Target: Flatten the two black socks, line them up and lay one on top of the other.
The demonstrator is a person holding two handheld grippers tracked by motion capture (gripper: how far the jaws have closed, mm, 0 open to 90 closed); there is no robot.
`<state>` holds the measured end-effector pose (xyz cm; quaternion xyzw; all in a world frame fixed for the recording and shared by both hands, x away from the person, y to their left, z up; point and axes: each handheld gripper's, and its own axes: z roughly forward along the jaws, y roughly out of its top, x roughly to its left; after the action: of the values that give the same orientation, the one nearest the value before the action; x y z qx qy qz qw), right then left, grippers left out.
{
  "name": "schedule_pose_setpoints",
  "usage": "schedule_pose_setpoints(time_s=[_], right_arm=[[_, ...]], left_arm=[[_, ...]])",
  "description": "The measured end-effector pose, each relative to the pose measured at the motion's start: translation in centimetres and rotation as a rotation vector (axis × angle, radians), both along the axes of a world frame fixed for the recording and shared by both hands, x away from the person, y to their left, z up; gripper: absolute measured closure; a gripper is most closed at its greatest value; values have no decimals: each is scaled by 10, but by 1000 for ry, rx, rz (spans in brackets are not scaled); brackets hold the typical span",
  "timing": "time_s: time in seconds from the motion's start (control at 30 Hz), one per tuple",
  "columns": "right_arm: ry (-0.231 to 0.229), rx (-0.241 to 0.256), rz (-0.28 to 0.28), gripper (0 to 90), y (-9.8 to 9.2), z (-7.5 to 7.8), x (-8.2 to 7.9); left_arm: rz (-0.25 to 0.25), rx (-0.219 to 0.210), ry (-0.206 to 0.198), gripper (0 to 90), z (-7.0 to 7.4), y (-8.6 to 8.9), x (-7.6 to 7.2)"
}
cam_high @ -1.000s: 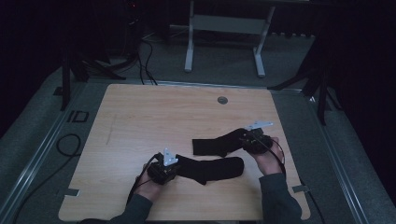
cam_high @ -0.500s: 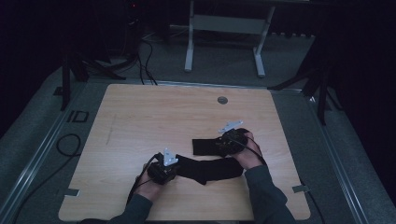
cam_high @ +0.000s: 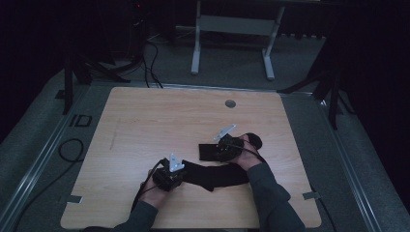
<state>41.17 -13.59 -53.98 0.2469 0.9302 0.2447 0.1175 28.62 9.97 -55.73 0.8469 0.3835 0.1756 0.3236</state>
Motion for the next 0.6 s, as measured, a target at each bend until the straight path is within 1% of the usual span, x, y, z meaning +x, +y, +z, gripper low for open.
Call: schedule_pose_setpoints(time_s=[0.03,0.07,0.1,0.13,0.17,0.2,0.23,0.27,0.3,0.37,0.4,0.43,0.47,0.53,0.6], right_arm=[[15,12,-9,462,0,-1,1],[15,12,-9,462,0,-1,1],[66,52,-56,451,1,-2,4],[66,52,-56,451,1,-2,4],[67,62,-67,451,2,-3,4],[64,61,-73,454,3,-3,4],[66,61,-92,464,5,-3,4],[62,59,-128,520,8,-2,3],[62,59,-128,520,8,-2,3],[57,62,-154,644,11,-1,2],[57,71,-188,741,12,-1,2],[63,79,-203,773,12,-1,3],[63,79,-203,773,12,-1,3],[81,99,-226,816,12,-1,2],[88,115,-241,829,10,-1,1]], left_arm=[[1,-1,0,775,0,0,0],[0,1,0,775,0,0,0],[0,1,-1,775,0,0,0],[2,0,-2,775,0,0,0],[2,0,-2,775,0,0,0],[2,1,-2,775,0,0,0],[3,1,-3,775,0,0,0],[3,0,-3,775,0,0,0],[3,0,-3,775,0,0,0],[3,0,-4,775,0,0,0],[3,0,-4,775,0,0,0],[3,0,-4,775,0,0,0],[3,-1,-4,775,0,0,0],[2,0,-3,775,0,0,0],[2,-1,-4,775,0,0,0]])
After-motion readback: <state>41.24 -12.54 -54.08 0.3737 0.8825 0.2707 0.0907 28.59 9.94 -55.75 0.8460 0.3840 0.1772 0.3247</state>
